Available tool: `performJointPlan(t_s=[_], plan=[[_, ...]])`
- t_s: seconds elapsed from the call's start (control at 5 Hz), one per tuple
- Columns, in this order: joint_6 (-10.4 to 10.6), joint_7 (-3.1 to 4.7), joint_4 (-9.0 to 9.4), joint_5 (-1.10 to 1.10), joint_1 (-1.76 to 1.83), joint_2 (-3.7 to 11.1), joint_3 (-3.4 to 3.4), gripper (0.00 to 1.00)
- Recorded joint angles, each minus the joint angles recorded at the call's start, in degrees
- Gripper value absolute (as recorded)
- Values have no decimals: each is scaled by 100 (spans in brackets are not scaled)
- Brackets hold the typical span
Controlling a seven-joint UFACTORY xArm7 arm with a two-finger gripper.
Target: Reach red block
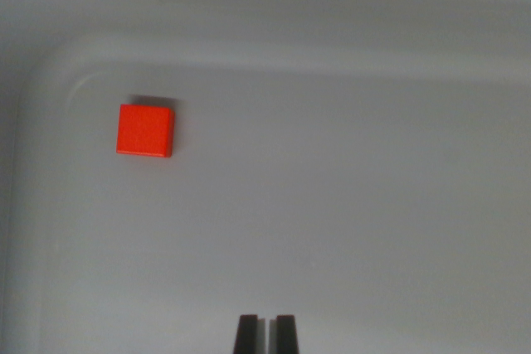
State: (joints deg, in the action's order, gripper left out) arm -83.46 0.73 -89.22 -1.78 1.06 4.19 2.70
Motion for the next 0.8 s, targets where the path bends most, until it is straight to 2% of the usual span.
performJointPlan(t_s=[0.2, 0.4, 0.6, 0.8], plan=[[193, -13, 24, 26, 45, 169, 22, 0], [193, -13, 24, 26, 45, 169, 22, 0], [411, -27, 52, 55, 95, 359, 47, 0], [411, -27, 52, 55, 95, 359, 47, 0]])
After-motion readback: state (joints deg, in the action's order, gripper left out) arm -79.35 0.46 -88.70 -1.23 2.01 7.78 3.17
